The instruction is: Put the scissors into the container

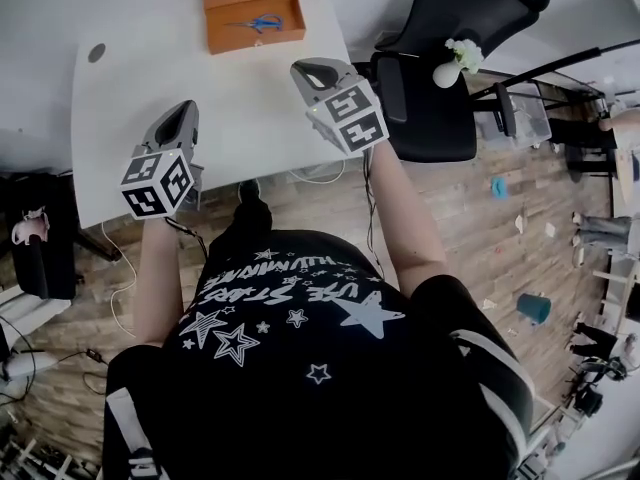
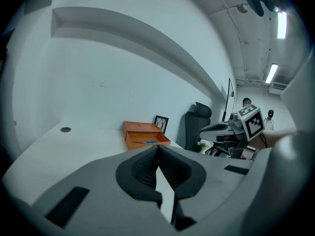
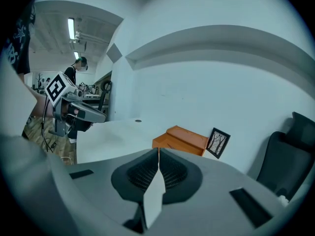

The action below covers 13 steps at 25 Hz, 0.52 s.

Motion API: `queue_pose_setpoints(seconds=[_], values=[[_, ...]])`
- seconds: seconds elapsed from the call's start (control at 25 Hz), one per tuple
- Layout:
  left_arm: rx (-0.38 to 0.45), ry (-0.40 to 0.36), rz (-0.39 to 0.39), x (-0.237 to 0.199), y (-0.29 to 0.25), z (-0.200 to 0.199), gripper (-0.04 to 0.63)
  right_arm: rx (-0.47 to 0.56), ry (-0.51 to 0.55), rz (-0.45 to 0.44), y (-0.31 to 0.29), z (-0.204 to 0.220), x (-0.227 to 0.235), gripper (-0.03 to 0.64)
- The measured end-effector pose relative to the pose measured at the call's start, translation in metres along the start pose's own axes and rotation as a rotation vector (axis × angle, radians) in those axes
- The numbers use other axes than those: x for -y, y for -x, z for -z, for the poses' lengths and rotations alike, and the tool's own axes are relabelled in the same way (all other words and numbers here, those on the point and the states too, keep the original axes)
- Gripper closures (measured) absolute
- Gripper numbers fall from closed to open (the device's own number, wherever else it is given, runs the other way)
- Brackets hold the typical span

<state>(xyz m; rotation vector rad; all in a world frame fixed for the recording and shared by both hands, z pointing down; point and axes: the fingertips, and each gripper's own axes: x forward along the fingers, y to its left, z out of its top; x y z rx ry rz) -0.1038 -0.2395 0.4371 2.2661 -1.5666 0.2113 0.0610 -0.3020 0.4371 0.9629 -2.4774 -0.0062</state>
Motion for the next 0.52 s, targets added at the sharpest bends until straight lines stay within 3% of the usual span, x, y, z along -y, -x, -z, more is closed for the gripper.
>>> queue_pose_setpoints(seconds=[0.52], values=[[-0.021,-0.032,0.023,0.052,0.077,0.048,0.577,0.032,-0.040,0.004,0.075,0.026,-0.065,0.569]])
